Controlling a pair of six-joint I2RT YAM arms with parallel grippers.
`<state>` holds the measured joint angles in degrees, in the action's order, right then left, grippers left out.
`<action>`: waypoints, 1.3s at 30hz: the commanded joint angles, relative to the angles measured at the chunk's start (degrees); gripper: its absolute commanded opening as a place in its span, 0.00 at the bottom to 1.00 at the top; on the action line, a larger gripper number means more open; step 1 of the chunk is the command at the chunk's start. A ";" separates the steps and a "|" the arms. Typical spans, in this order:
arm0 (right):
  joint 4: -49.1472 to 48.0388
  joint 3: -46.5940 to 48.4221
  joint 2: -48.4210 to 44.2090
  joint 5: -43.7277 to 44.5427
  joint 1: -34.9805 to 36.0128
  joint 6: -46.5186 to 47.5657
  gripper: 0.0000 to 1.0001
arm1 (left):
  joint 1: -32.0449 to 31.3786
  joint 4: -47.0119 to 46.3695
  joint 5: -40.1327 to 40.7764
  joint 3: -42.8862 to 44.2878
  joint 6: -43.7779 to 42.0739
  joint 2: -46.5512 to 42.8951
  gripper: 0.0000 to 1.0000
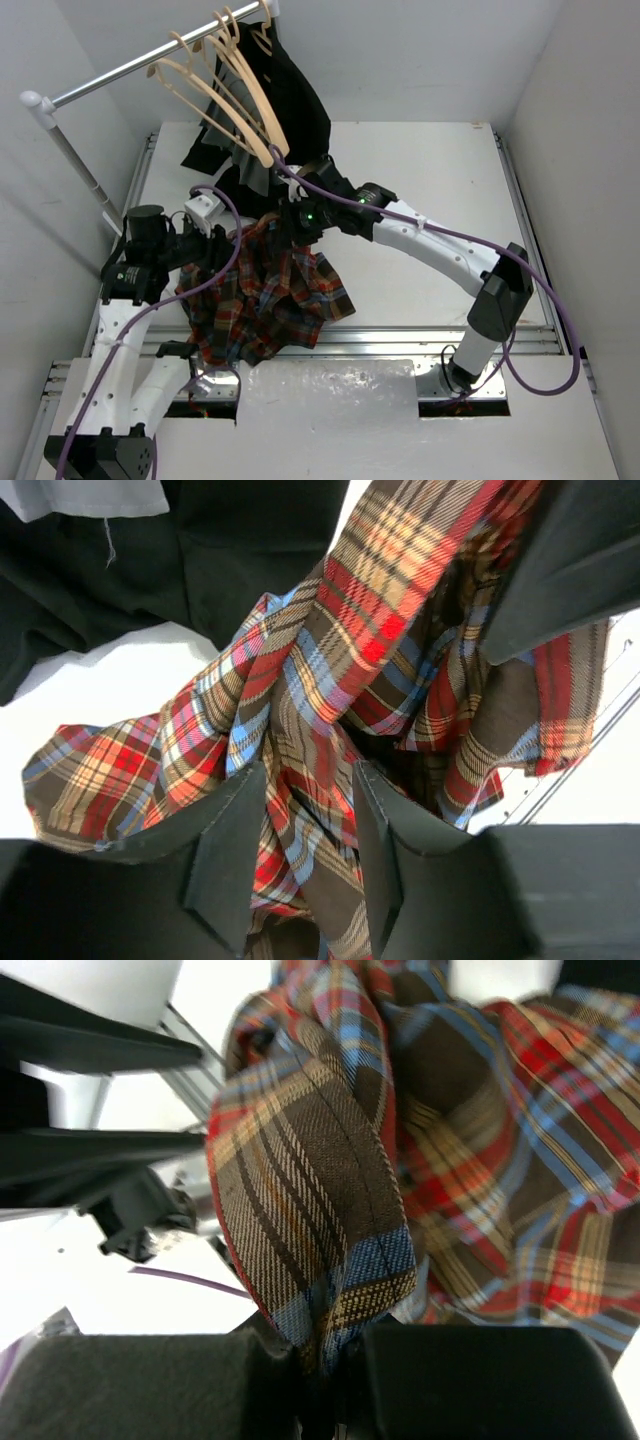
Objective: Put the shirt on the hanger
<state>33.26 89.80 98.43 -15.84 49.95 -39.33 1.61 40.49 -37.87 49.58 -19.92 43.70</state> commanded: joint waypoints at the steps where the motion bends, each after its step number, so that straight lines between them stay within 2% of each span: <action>1: -3.90 3.89 -1.14 -0.34 0.23 -1.19 0.00 | 0.33 -8.30 -0.31 -1.85 5.68 -0.90 0.39; 6: -5.31 2.14 -2.10 0.80 0.23 -1.27 0.00 | -0.81 -9.99 -2.99 -3.61 4.99 2.00 0.44; 9: -4.78 2.57 -1.67 1.68 0.06 -1.45 0.00 | -1.08 -4.47 -11.07 -5.45 -4.75 2.97 0.44; 14: -5.13 2.75 -0.96 1.69 0.14 -1.62 0.00 | -1.08 -10.60 -9.24 -7.92 0.67 4.98 0.51; 18: -5.30 2.93 -0.44 1.42 0.06 -1.98 0.00 | -8.62 -13.68 -1.36 -7.66 5.41 8.85 0.51; 20: -4.96 3.10 -0.26 1.68 0.06 -1.54 0.00 | -10.12 -14.91 1.73 -7.40 7.78 11.13 0.34; 21: -4.69 3.19 -0.35 1.68 -0.12 -1.28 0.00 | -10.04 -15.44 3.66 -7.05 8.75 11.75 0.21; 22: -4.26 3.28 -0.35 1.77 -0.38 -0.49 0.00 | -9.96 -15.27 9.16 -6.52 9.80 12.37 0.00; 24: -2.67 1.80 -1.48 1.51 -2.13 0.13 0.00 | -8.47 -13.17 14.38 -3.81 8.16 13.07 0.00; 26: -2.84 -1.10 -3.50 1.68 -3.80 1.09 0.00 | -4.71 -8.78 17.21 -1.52 2.54 11.94 0.00; 28: -3.63 -5.24 -7.54 2.30 -5.30 6.16 0.02 | -3.54 -5.09 19.48 2.00 -2.28 10.80 0.00; 29: -3.98 -5.94 -8.68 1.95 -5.48 8.72 0.07 | -3.54 -3.94 20.28 3.05 -3.53 9.83 0.00; 30: -3.81 -6.30 -10.26 -0.66 -5.48 14.75 0.30 | -3.54 -2.71 20.90 4.72 -4.07 9.47 0.00; 31: -3.38 -5.96 -10.80 -2.52 -5.48 17.59 0.46 | -3.54 -2.26 20.73 5.34 -4.51 9.21 0.00; 34: -0.48 -2.45 -12.64 -9.45 -5.48 25.50 0.86 | -3.54 -1.29 18.81 6.58 -4.07 9.21 0.00; 38: -3.70 5.89 -14.50 -14.57 -5.48 31.41 0.88 | -3.54 -2.26 18.44 5.18 -2.93 9.91 0.00; 39: -5.12 10.35 -14.15 -14.92 -5.48 32.29 0.87 | -3.54 -2.69 18.62 4.74 -2.67 10.08 0.00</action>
<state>34.61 90.72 87.15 -24.60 44.12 -15.55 -2.20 38.02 -20.12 54.68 -22.24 53.54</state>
